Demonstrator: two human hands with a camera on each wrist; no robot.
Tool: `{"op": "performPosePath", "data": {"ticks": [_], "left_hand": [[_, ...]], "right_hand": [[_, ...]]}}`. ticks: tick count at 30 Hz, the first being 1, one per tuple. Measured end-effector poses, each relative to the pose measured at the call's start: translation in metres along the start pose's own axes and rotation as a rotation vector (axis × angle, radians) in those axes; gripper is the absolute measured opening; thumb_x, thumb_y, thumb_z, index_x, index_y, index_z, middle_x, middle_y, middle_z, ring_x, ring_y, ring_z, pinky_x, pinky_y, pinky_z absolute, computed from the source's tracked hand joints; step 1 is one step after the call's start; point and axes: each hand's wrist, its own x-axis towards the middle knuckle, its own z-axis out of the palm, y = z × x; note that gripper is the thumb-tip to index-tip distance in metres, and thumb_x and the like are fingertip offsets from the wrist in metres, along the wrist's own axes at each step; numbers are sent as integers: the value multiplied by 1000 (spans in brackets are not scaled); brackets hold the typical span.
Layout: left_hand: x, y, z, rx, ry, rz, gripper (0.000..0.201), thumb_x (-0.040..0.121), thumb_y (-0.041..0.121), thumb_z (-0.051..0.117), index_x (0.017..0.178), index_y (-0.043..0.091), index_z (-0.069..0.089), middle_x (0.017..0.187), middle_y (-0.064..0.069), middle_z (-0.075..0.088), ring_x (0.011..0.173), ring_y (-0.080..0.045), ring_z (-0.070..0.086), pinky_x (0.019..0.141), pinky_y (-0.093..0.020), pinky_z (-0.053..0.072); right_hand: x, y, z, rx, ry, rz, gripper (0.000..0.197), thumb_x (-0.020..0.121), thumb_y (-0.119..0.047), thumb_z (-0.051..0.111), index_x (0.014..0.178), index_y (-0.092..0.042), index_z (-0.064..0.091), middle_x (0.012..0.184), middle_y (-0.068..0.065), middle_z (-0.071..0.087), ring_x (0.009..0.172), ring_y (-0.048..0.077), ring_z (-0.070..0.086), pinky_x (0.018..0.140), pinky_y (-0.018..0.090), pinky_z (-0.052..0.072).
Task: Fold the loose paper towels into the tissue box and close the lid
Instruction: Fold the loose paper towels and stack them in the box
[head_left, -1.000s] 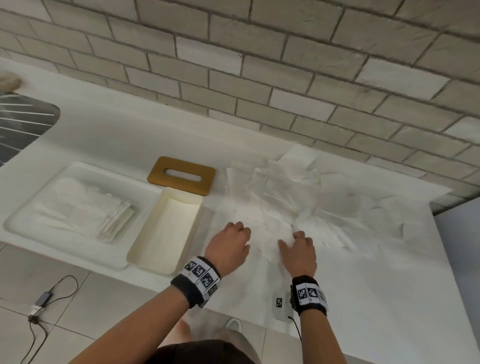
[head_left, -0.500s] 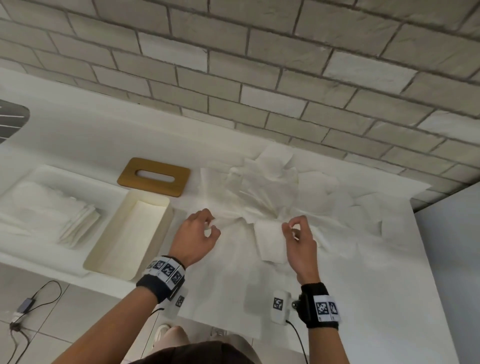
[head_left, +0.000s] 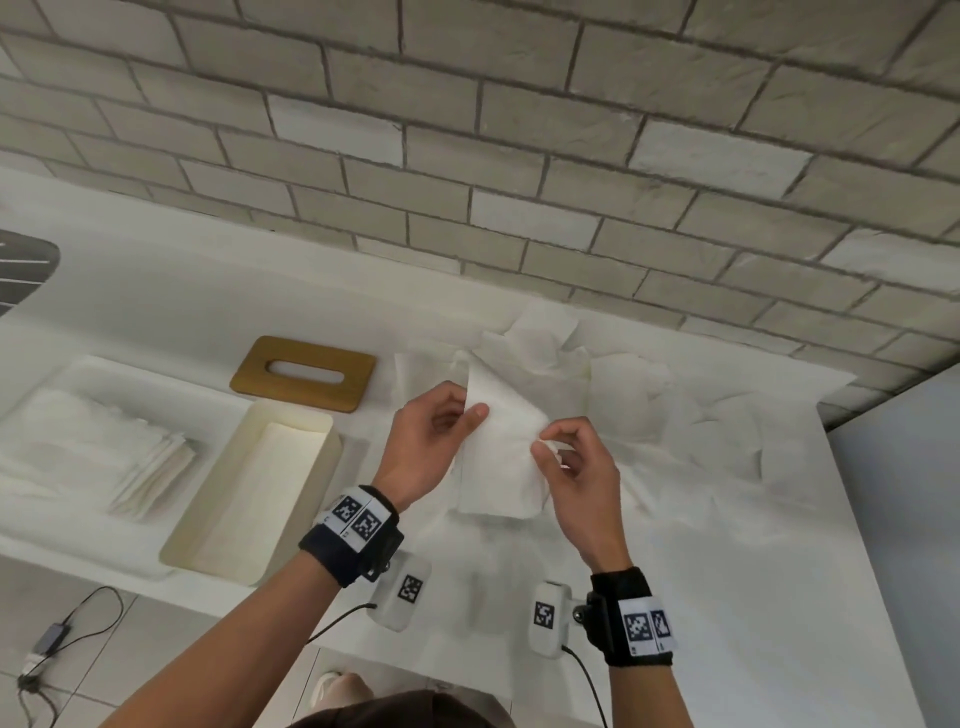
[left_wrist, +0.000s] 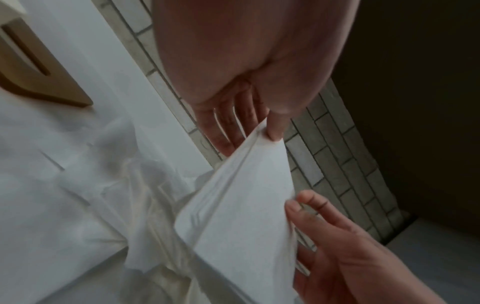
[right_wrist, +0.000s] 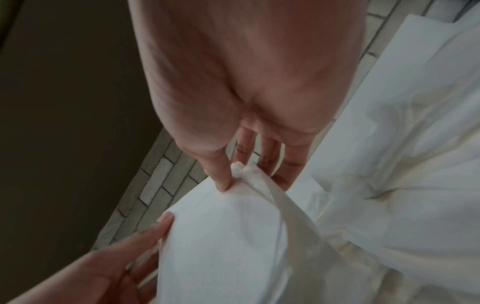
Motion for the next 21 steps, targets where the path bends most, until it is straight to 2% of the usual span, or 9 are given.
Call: {"op": "performPosePath", "data": {"ticks": [3,5,7,10,13,15,16,18,21], "left_hand": [[3,-1,1,113,-87,74,19,103,33,70,94,17,65,93,8,70,96,-12,71,98,-41,59],[1,0,2,179,-108,152,12,105,32,67,100,22,67,102,14,71,103,-11,69,104,-36,55],[-3,6,2,154,-118,177,13,107,32,65,106,19,68,108,9,73,106,-14,70,101,-33,53],[-11,17,-1,-32,-151,78,18,105,29,67,119,18,64,112,5,76,108,-16,73,92,-32,58],[-14,26,-10,-40,-39,97,20,103,24,70,123,20,66,114,6,77,106,-15,74,87,-32,59],[-16,32,-23,-144,62,88,20,104,19,69,123,14,67,115,-1,78,107,-21,75,88,-39,61],[-18,36,-32,-209,102,74,22,104,17,68,125,11,66,117,-4,78,109,-23,75,89,-40,63],[-22,43,-55,-281,180,54,23,103,14,69,124,8,63,116,-7,78,108,-24,76,87,-36,63],[-27,42,-105,-278,331,36,30,96,12,78,118,7,59,111,-10,78,99,-23,76,81,-33,61]], "right_hand": [[1,4,9,91,40,83,32,100,-26,78,124,-30,58,109,-14,75,104,12,71,96,39,55],[1,-3,17,185,63,86,37,102,-28,75,133,-30,54,91,-12,71,92,15,65,92,37,52],[3,-16,24,224,138,12,32,104,-22,72,131,-26,55,84,-8,61,81,15,53,83,30,48],[4,-37,35,223,137,-123,26,105,-5,68,125,-18,58,105,-10,63,90,10,60,83,27,48],[-3,-55,55,216,46,-156,45,101,0,71,137,-18,50,127,-20,61,119,13,66,95,28,54],[-10,-62,71,228,-11,-139,70,96,-2,78,148,-21,35,141,-13,56,130,12,62,100,26,55],[-13,-64,78,230,-58,-115,80,94,-1,80,151,-24,29,142,-11,56,131,12,62,101,26,55],[-18,-65,92,243,-196,-37,87,93,-1,81,152,-29,24,134,-21,64,126,12,67,99,29,59],[-18,-63,108,178,-358,77,80,92,-11,85,146,-37,33,121,-28,69,111,12,74,94,38,63]]}}
